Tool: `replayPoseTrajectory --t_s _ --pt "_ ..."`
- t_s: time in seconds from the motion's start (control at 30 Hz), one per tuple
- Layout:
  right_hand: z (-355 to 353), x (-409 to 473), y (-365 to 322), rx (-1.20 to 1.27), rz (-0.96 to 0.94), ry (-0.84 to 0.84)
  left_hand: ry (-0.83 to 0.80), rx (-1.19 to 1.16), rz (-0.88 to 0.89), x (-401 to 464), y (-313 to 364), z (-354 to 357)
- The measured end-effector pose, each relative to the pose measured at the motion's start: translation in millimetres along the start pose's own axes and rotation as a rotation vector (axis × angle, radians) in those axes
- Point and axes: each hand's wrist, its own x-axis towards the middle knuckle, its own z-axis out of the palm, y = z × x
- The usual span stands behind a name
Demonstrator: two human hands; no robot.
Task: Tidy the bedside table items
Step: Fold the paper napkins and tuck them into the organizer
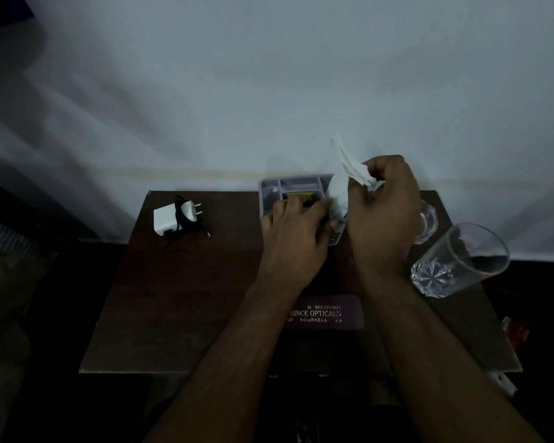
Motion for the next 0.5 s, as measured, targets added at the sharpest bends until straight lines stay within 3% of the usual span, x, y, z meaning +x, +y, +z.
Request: replayPoseTrajectory --t_s 0.37,0.5 --pt "12 -8 -3 -0.091 0.19 -0.209 -0.04 -0.058 -0.066 1 3 -3" --pt "9 -7 -3 -0.097 0.19 -0.169 -0.069 -0.02 -0.054 0 3 -3"
